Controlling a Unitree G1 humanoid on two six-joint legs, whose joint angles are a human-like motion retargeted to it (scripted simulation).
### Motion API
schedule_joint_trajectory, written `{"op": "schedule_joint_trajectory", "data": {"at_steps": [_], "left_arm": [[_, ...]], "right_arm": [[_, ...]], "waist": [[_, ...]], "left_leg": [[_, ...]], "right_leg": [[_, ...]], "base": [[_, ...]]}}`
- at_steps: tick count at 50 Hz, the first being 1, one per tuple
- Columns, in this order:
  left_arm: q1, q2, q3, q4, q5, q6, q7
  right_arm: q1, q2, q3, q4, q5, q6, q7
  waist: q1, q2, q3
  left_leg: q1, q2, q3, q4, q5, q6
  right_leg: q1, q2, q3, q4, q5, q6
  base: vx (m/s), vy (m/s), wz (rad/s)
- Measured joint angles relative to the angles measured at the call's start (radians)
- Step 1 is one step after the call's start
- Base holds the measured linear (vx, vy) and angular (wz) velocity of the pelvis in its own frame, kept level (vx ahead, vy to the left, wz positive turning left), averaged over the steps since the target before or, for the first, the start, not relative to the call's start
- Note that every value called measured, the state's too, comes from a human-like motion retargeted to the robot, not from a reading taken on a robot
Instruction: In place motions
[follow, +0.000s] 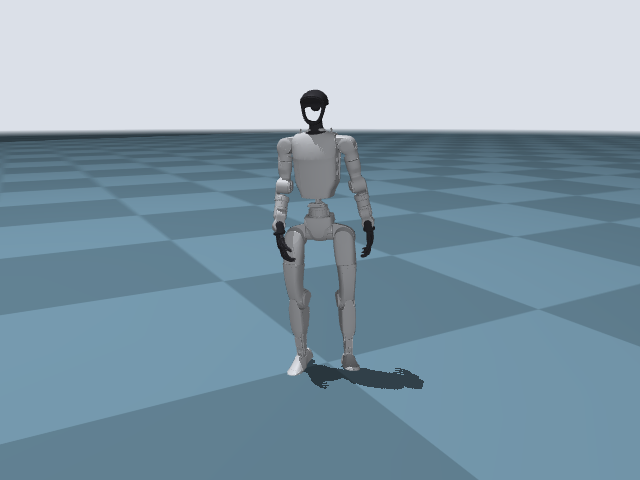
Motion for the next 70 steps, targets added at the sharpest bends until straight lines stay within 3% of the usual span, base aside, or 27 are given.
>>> {"op": "schedule_joint_trajectory", "data": {"at_steps": [10, 18, 23, 30, 36, 40, 45, 47, 50, 55, 60, 63, 65, 67, 70], "left_arm": [[-0.061, -0.013, -0.051, -0.064, -0.037, -0.035, -0.01], [0.028, 0.008, 0.004, -0.048, 0.042, -0.034, -0.031], [0.038, 0.059, 0.007, -0.021, -0.014, -0.024, -0.027], [-0.099, 0.084, -0.028, -0.065, -0.047, -0.014, -0.023], [-0.266, 0.083, -0.111, -0.14, -0.04, -0.023, -0.027], [-0.308, 0.054, -0.191, -0.189, -0.038, -0.063, -0.011], [-0.307, 0.026, -0.269, -0.186, 0.002, -0.073, -0.026], [-0.271, 0.006, -0.263, -0.178, 0.017, -0.072, -0.026], [-0.22, 0.002, -0.201, -0.141, 0.043, -0.072, -0.031], [-0.074, 0.017, -0.076, -0.036, 0.072, -0.048, -0.025], [0.067, 0.047, 0.002, 0.082, -0.007, -0.048, 0.081], [0.119, 0.042, 0.082, 0.105, -0.087, -0.058, 0.128], [0.145, 0.028, 0.135, 0.093, -0.121, -0.068, 0.128], [0.153, 0.017, 0.163, 0.066, -0.15, -0.075, 0.11], [0.116, 0.014, 0.172, 0.016, -0.163, -0.061, 0.077]], "right_arm": [[0.043, -0.068, -0.033, 0.092, -0.092, -0.006, 0.004], [0.038, -0.081, -0.119, 0.218, -0.015, 0.03, -0.052], [0.092, -0.105, -0.172, 0.271, -0.055, 0.016, -0.076], [0.155, -0.155, -0.195, 0.339, -0.14, 0.02, -0.129], [0.193, -0.166, -0.269, 0.399, 0.023, 0.047, -0.112], [0.23, -0.162, -0.326, 0.421, 0.085, 0.056, -0.122], [0.241, -0.145, -0.335, 0.378, 0.062, 0.062, -0.092], [0.242, -0.139, -0.321, 0.348, 0.049, 0.05, -0.094], [0.192, -0.133, -0.285, 0.306, 0.033, 0.046, -0.084], [0.134, -0.129, -0.248, 0.271, 0.018, 0.032, -0.079], [0.111, -0.134, -0.259, 0.208, -0.016, 0.013, -0.082], [0.088, -0.141, -0.254, 0.178, -0.033, 0.005, -0.091], [0.072, -0.146, -0.246, 0.161, -0.036, 0.0, -0.092], [0.055, -0.145, -0.231, 0.144, -0.027, -0.006, -0.089], [0.027, -0.14, -0.222, 0.125, -0.009, -0.009, -0.078]], "waist": [[0.127, -0.085, 0.057], [0.072, -0.06, 0.029], [0.064, -0.009, 0.022], [-0.141, -0.017, 0.194], [-0.363, 0.086, 0.332], [-0.412, 0.132, 0.364], [-0.407, 0.125, 0.365], [-0.406, 0.111, 0.337], [-0.373, 0.052, 0.306], [-0.253, 0.005, 0.184], [-0.091, 0.027, 0.051], [-0.015, 0.024, -0.014], [0.022, 0.001, -0.054], [0.021, -0.036, -0.057], [0.037, -0.086, -0.023]], "left_leg": [[-0.088, -0.047, -0.109, 0.157, -0.064, 0.047], [-0.064, -0.068, -0.144, 0.135, -0.098, 0.083], [-0.051, -0.009, -0.188, 0.134, -0.097, 0.083], [0.06, -0.029, -0.289, 0.126, -0.082, 0.144], [0.001, 0.086, -0.364, 0.183, -0.057, 0.172], [-0.036, 0.136, -0.389, 0.233, -0.054, 0.176], [-0.014, 0.131, -0.398, 0.251, -0.065, 0.167], [0.002, 0.109, -0.394, 0.221, -0.054, 0.163], [0.04, 0.054, -0.352, 0.195, -0.057, 0.164], [0.049, -0.001, -0.273, 0.151, -0.07, 0.161], [0.009, 0.021, -0.216, 0.12, -0.079, 0.137], [-0.016, 0.024, -0.138, 0.095, -0.071, 0.119], [-0.052, 0.004, -0.078, 0.1, -0.074, 0.112], [-0.082, -0.026, -0.05, 0.128, -0.083, 0.109], [-0.104, -0.053, -0.017, 0.16, -0.094, 0.095]], "right_leg": [[0.01, -0.064, -0.04, -0.005, 0.009, 0.025], [0.012, -0.078, -0.052, 0.083, -0.021, 0.061], [-0.158, -0.029, -0.03, 0.44, -0.022, 0.004], [-0.49, -0.119, -0.081, 0.241, -0.053, -0.028], [-0.898, -0.221, 0.046, 0.188, -0.069, -0.111], [-1.04, -0.235, 0.189, 0.219, -0.062, -0.156], [-0.952, -0.245, 0.199, 0.222, -0.047, -0.146], [-0.863, -0.256, 0.15, 0.212, -0.043, -0.13], [-0.697, -0.255, 0.086, 0.205, -0.022, -0.094], [-0.43, -0.207, 0.006, 0.309, 0.03, -0.052], [-0.213, -0.12, -0.027, 0.483, 0.103, -0.063], [-0.092, -0.079, -0.009, 0.395, 0.155, -0.055], [-0.013, -0.085, -0.006, 0.254, 0.081, 0.059], [0.032, -0.099, -0.088, 0.09, 0.011, 0.011], [0.056, -0.122, -0.084, -0.034, 0.032, 0.045]], "base": [[0.11, -0.02, 0.26], [0.33, 0.17, -0.02], [0.34, 0.11, 0.15], [-0.03, 0.05, 0.84], [-0.26, 0.14, 1.13], [0.03, 0.05, 0.62], [0.12, 0.07, 0.16], [0.14, 0.04, -0.08], [0.1, 0.0, -0.65], [0.14, -0.08, -1.08], [0.02, -0.11, -1.16], [-0.17, -0.1, -1.25], [-0.22, -0.12, -1.05], [-0.39, -0.25, -0.42], [-0.52, -0.27, -0.22]]}}
